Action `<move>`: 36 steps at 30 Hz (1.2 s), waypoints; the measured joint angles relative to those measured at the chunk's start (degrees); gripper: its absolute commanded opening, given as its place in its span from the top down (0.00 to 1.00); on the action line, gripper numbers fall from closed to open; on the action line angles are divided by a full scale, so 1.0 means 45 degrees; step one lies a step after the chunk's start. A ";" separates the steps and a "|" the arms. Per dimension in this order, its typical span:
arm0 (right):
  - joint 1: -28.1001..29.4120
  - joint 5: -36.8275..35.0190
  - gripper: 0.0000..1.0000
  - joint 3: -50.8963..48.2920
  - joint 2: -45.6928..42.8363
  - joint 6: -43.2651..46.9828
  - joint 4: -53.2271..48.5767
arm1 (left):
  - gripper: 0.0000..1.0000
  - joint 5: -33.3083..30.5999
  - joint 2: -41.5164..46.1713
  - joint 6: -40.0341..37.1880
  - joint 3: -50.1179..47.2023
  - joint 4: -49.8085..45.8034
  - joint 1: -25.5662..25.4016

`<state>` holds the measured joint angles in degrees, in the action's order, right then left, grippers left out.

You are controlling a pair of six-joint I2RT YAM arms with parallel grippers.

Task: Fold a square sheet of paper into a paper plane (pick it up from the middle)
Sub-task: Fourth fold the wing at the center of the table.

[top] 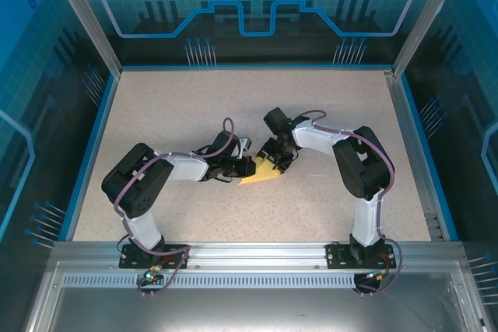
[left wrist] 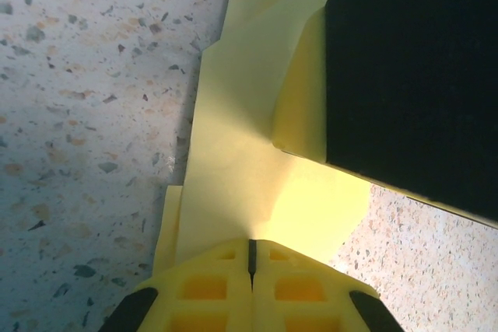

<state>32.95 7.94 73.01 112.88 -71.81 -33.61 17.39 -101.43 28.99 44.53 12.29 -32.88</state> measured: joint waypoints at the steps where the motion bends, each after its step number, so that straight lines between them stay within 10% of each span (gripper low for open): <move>1: 0.0000 0.0000 0.42 0.0000 0.0000 0.0000 0.0000 | 0.94 0.0000 -0.0010 0.0000 0.0000 -0.0005 0.0010; 22: -0.0151 -0.0058 0.43 -0.1200 -0.1200 0.1020 0.1054 | 0.98 0.0267 -0.0384 -0.0311 0.0491 -0.0772 0.0058; 36: -0.0087 0.0330 0.85 -0.2807 -0.3580 0.4187 0.3837 | 0.99 0.0442 -0.0461 -0.0568 0.0597 -0.0913 0.0107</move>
<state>32.56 9.43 60.38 96.77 -52.97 -16.34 19.38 -103.50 26.44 47.22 8.19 -32.40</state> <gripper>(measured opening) 0.192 0.068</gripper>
